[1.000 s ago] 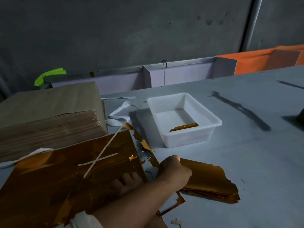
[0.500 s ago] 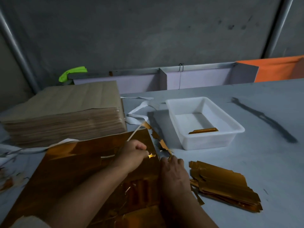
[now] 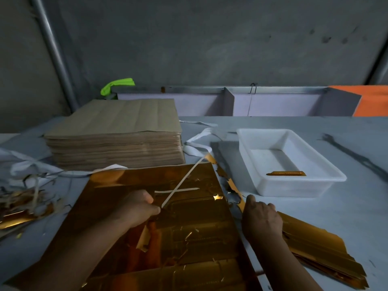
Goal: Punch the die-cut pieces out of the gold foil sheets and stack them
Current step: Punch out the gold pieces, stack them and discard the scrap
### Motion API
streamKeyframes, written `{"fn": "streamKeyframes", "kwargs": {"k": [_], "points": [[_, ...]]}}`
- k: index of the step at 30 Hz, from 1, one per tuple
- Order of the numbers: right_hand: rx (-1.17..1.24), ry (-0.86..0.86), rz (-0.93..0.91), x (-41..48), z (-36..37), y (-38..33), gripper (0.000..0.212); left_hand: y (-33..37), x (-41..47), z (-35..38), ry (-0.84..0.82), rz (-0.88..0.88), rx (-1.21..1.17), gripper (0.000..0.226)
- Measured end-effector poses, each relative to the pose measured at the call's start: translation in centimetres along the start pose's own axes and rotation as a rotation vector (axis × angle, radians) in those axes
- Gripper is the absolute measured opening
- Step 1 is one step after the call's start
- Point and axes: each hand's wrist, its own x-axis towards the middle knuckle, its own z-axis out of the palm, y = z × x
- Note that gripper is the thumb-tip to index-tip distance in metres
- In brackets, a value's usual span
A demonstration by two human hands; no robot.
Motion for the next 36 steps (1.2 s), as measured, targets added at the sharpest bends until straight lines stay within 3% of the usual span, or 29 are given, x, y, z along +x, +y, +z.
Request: {"fn": "streamKeyframes", "kwargs": {"k": [5, 8, 20, 24, 27, 29, 32, 36], "points": [[-0.044, 0.022, -0.019, -0.1, 0.0, 0.0, 0.021, -0.6, -0.7, -0.2, -0.045, -0.056, 0.233, 0.061], [-0.060, 0.025, -0.038, 0.0, 0.0, 0.1, 0.020, -0.7, -0.9, 0.0, -0.047, -0.051, 0.313, 0.066], [-0.051, 0.005, -0.069, 0.0, -0.3, 0.0, 0.021, -0.6, -0.6, 0.4, -0.073, -0.040, 0.187, 0.055], [0.034, 0.126, -0.061, 0.1, -1.8, -0.8, 0.018, -0.5, -0.5, 0.7, -0.078, -0.025, 0.074, 0.048], [0.144, 0.171, -0.124, -0.2, -3.3, -1.9, 0.014, -0.2, -0.1, 0.9, -0.107, -0.008, -0.004, 0.029], [0.260, 0.075, -0.174, -0.6, -4.3, -2.7, 0.012, -0.2, -0.2, 0.6, -0.159, -0.017, -0.089, 0.021], [0.501, -0.207, -0.248, -2.0, -4.9, -3.9, 0.011, -0.5, -0.6, 0.3, -0.262, -0.030, -0.221, 0.019], [0.521, -0.391, -0.365, -4.0, -3.8, -5.2, 0.022, -1.0, -1.8, 0.3, -0.363, -0.028, -0.290, 0.017]]}}
